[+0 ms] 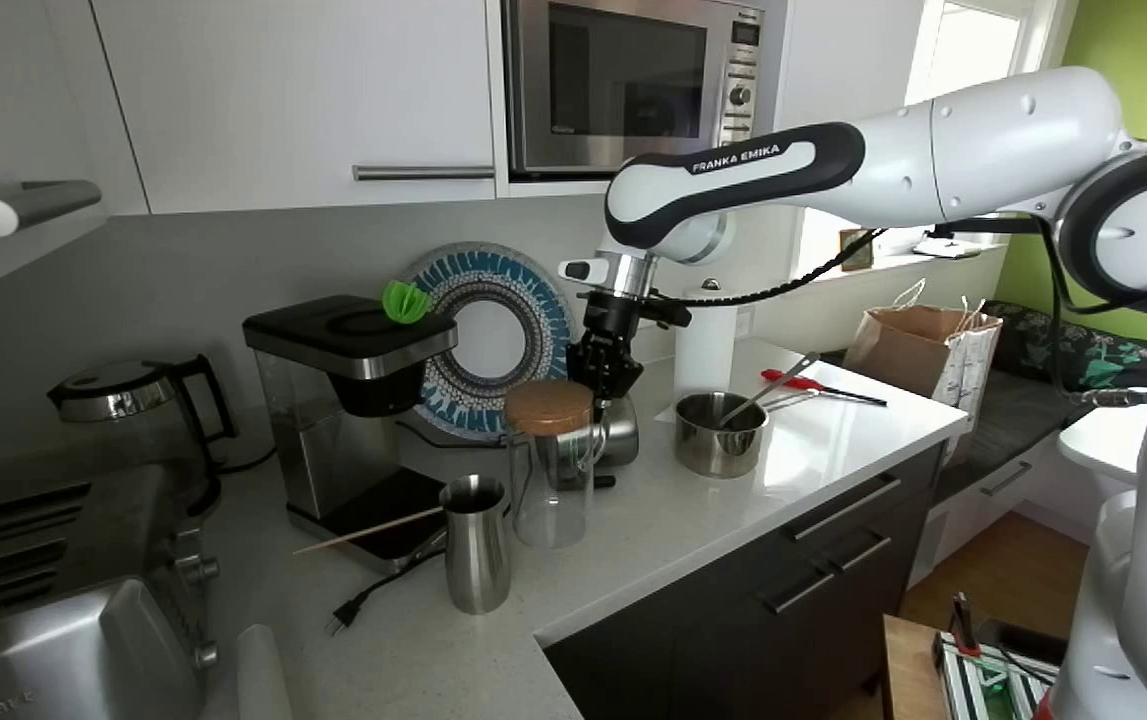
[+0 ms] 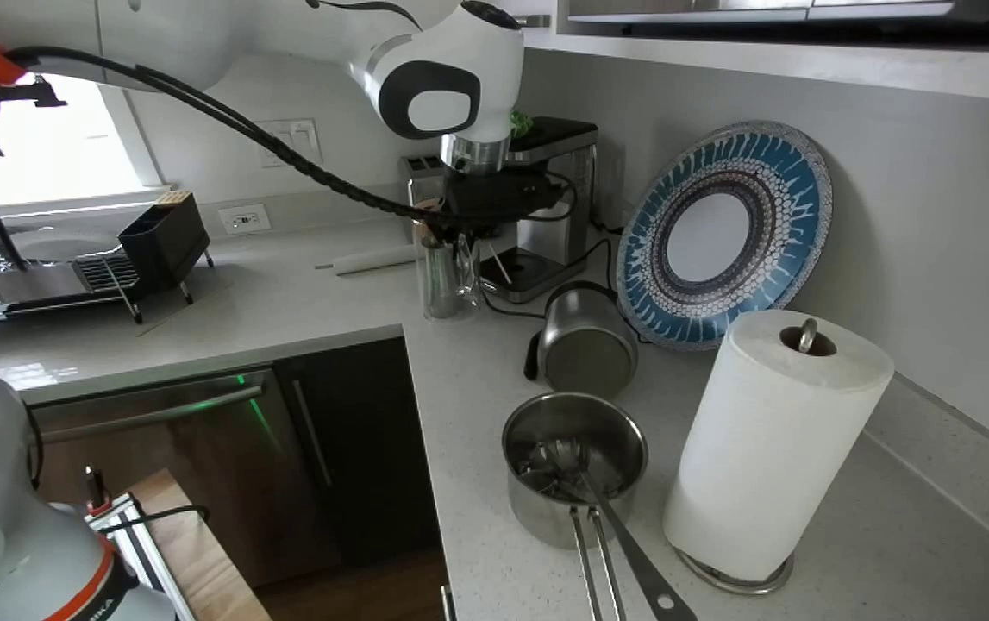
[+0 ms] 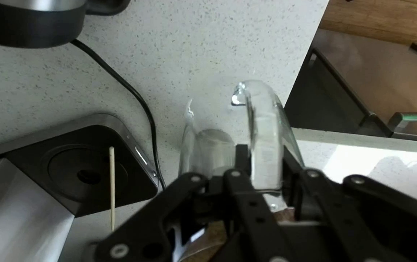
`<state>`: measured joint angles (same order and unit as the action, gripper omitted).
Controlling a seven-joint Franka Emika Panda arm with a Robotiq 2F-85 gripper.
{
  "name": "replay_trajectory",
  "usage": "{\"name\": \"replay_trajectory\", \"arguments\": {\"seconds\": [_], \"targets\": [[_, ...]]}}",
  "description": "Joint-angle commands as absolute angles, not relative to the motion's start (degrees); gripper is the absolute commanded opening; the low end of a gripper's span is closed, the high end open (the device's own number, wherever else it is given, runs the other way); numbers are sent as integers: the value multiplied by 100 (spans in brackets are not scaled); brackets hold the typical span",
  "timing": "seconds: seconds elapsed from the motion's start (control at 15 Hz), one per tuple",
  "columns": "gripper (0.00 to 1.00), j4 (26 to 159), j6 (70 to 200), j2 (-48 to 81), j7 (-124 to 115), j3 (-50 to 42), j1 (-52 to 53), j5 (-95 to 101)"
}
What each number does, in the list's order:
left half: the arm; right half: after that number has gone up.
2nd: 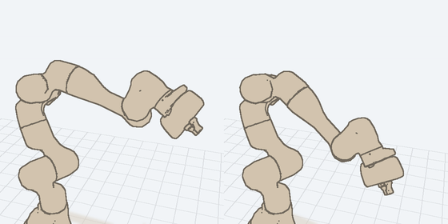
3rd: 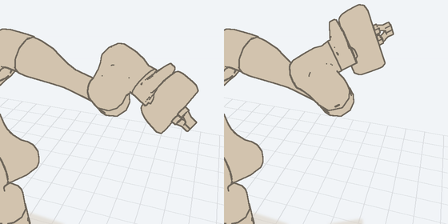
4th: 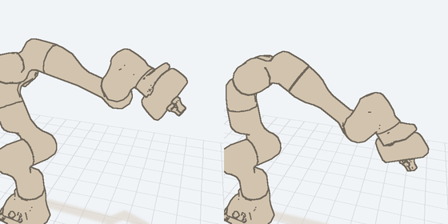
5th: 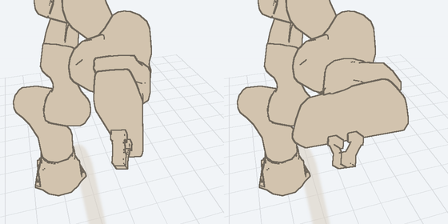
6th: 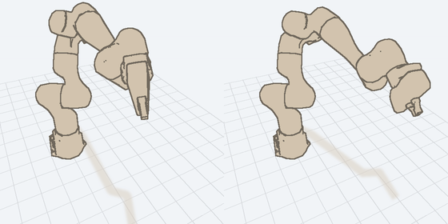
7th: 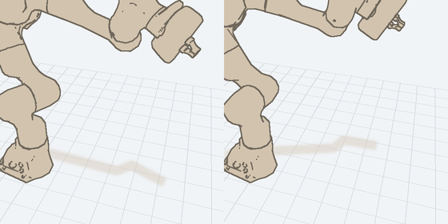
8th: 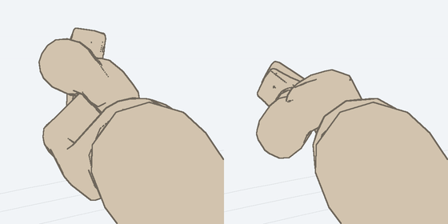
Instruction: Pick up the clear jug and place it next to the dish rack on the kitchen counter
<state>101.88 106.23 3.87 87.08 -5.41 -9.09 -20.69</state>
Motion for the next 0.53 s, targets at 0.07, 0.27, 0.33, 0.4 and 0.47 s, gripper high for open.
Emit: {"name": "replay_trajectory", "arguments": {"seconds": [0.07, 0.27, 0.33, 0.4, 0.47], "targets": [[6, 10374, 10546, 136, 8967, -471, -785, -2124], [6, 10352, 10563, 159, 9025, -414, -718, -2142], [6, 10343, 10553, 172, 9039, -398, -698, -2147], [6, 10323, 10530, 190, 9052, -386, -677, -2145], [6, 10305, 10511, 211, 9074, -372, -655, -2153]]}}
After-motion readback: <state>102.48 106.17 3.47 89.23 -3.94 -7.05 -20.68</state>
